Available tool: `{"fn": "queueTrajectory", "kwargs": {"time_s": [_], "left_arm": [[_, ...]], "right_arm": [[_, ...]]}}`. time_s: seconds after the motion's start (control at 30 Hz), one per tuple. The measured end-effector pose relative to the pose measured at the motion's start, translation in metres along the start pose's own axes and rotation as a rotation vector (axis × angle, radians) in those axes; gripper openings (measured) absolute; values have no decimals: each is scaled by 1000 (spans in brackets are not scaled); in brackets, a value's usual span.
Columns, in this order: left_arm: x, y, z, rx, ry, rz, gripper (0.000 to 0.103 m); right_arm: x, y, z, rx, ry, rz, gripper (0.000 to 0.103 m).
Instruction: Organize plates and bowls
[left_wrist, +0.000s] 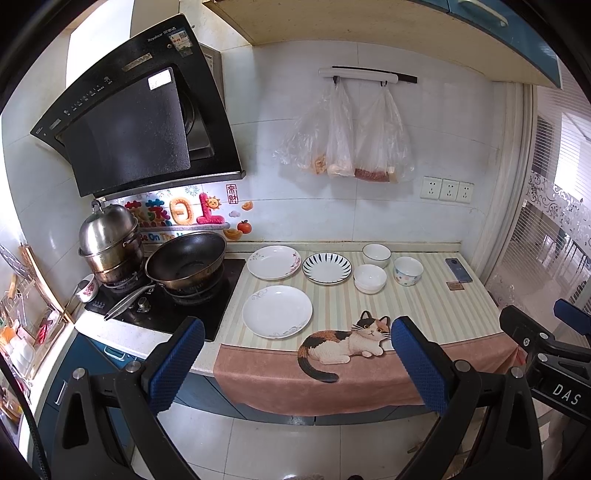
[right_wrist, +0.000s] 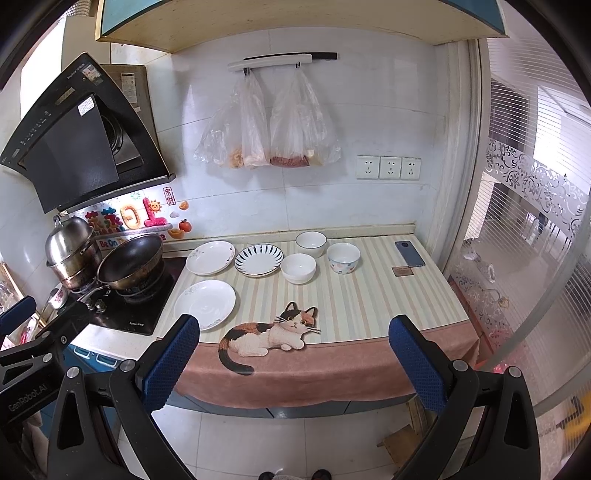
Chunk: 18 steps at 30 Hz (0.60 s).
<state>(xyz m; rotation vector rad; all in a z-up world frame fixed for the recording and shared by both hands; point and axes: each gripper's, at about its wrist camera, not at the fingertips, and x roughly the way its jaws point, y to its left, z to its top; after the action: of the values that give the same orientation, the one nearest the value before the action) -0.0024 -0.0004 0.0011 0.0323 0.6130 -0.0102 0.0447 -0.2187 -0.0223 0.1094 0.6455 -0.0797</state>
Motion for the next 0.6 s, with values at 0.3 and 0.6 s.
{"fn": "queueTrajectory", "kwargs": {"time_s": [0.3, 0.6], "left_arm": [[0, 0, 0, 0, -2, 1, 103], [1, 0, 3, 2, 0, 2, 103]], "right_arm": [[1, 4, 3, -2, -3, -6, 103], [6, 4, 4, -2, -6, -5, 103]]}}
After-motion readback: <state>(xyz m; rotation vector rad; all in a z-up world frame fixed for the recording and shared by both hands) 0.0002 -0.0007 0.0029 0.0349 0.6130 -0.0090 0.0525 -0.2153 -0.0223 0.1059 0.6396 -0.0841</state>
